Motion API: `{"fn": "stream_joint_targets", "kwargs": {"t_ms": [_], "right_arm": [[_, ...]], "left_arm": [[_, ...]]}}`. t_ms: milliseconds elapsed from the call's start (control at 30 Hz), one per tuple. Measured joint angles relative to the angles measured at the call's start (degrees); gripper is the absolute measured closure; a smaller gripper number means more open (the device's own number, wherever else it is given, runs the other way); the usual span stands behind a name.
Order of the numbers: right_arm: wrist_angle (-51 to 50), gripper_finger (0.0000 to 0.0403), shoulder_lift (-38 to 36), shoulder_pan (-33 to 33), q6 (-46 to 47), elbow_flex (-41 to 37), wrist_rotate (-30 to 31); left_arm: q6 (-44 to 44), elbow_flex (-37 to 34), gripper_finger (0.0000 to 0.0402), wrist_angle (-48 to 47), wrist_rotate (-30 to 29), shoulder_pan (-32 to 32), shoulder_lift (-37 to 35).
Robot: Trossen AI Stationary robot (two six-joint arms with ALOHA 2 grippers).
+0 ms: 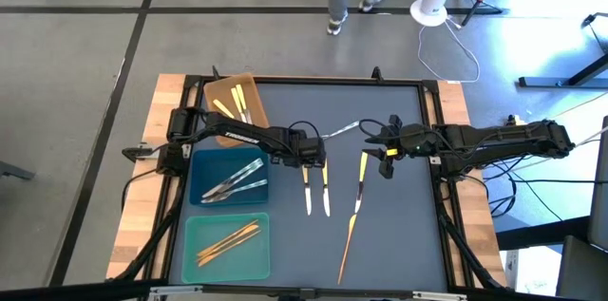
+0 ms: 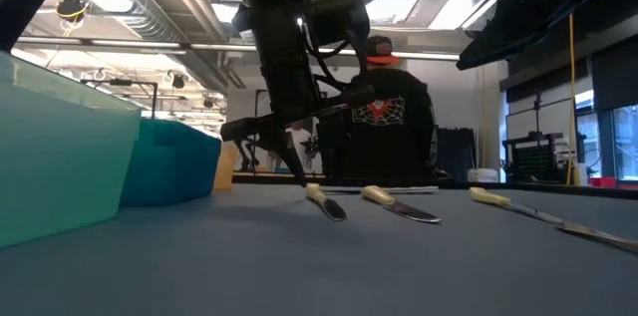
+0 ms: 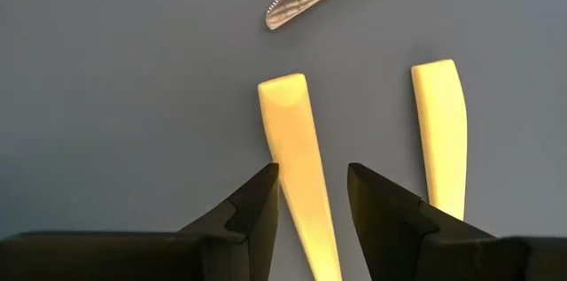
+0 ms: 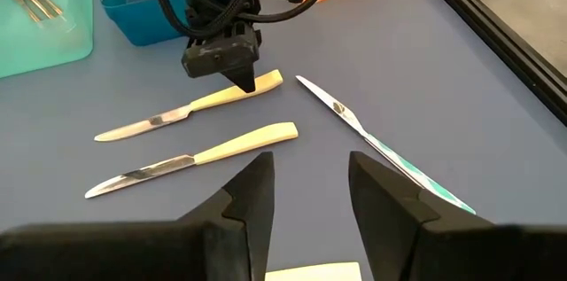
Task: Sort silverware by color (type)
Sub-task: Put the yellow knife into the orange bin
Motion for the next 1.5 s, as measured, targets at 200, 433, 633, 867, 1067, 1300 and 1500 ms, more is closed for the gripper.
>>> {"fn": "stream_joint_targets", "kwargs": {"t_ms": [200, 433, 633, 867, 1067, 1300, 1500], "right_arm": [[0.0, 0.0269, 0.0, 0.0, 0.0, 0.0, 0.0], [0.0, 0.0269, 0.0, 0.0, 0.0, 0.0, 0.0], [0.0, 0.0269, 0.0, 0.0, 0.0, 0.0, 0.0], [-0.3, 0.0269, 0.0, 0.0, 0.0, 0.0, 0.0], [-0.3, 0.0269, 0.0, 0.0, 0.0, 0.0, 0.0], [-0.3, 0.0269, 0.0, 0.0, 0.0, 0.0, 0.0], [-0.3, 0.0269, 0.0, 0.0, 0.0, 0.0, 0.0]], "left_arm": [[-0.1, 0.0, 0.0272, 0.0, -0.2, 0.0, 0.0], [-1.1, 0.0, 0.0272, -0.1, -0.7, 0.0, 0.0], [-1.3, 0.0, 0.0272, 0.7, 0.7, -0.2, 2.3], [-1.3, 0.1, 0.0272, 0.9, -0.4, -0.4, 3.0], [0.3, 0.1, 0.0272, 0.9, 0.0, -0.7, 3.0], [2.1, 0.1, 0.0272, 0.9, -1.1, -1.1, 3.1], [2.2, 0.1, 0.0272, 0.9, -2.2, -1.1, 3.2]]}}
